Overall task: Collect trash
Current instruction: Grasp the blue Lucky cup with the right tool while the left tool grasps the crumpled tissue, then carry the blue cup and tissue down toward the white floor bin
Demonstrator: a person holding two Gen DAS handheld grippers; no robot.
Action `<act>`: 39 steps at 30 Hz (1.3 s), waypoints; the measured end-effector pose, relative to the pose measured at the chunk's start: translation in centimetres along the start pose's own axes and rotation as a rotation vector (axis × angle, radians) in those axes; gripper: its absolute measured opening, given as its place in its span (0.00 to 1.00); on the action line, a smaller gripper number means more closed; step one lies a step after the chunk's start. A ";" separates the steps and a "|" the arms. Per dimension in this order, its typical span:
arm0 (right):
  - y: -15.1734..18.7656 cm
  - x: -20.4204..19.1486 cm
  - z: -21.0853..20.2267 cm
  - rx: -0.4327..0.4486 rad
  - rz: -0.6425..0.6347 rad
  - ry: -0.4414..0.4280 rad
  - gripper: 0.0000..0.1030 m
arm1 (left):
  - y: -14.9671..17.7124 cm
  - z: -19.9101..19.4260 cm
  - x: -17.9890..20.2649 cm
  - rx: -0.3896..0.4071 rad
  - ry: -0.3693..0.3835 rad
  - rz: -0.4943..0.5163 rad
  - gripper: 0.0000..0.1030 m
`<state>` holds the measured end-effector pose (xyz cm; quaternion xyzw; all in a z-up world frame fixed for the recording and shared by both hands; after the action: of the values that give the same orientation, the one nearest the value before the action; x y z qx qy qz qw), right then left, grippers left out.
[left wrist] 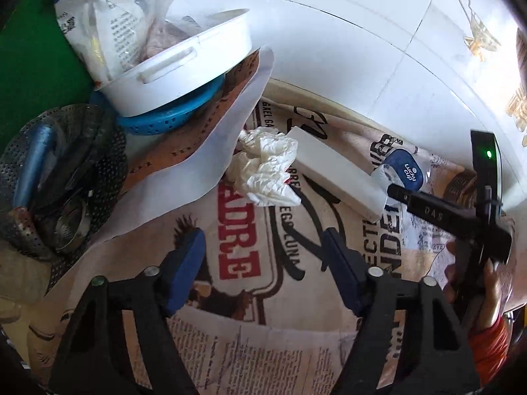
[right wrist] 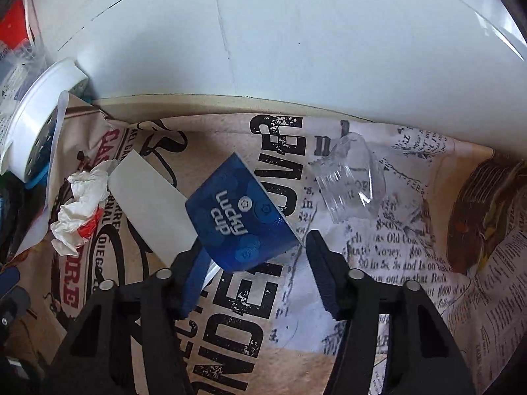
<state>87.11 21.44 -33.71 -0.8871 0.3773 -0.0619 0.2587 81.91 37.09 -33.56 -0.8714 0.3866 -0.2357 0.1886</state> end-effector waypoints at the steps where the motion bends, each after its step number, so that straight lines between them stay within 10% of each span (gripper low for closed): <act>1: 0.2 0.0 -0.3 0.007 0.010 -0.011 0.40 | -0.2 0.3 0.3 -0.005 0.010 -0.005 0.62; 24: 4.3 3.7 -10.8 0.142 0.093 -0.072 0.38 | -1.3 7.6 0.9 -0.030 -0.100 -0.048 0.17; 39: 5.5 0.1 -19.4 0.253 0.137 -0.035 0.38 | 0.5 -9.2 4.6 0.119 0.061 0.211 0.10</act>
<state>77.75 10.16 -19.90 -0.8205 0.4214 -0.0760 0.3786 79.24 31.92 -25.08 -0.8057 0.4670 -0.2636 0.2517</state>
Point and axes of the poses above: each gripper's, at about its wrist camera, not at the fingertips, and z roughly the way its jaws point, x to its right, y to its underside, the point moved 10 cm from there along z, roughly the way its jaws point, and after that the axes turned 7 degrees about -z, right-handed, at the moved point
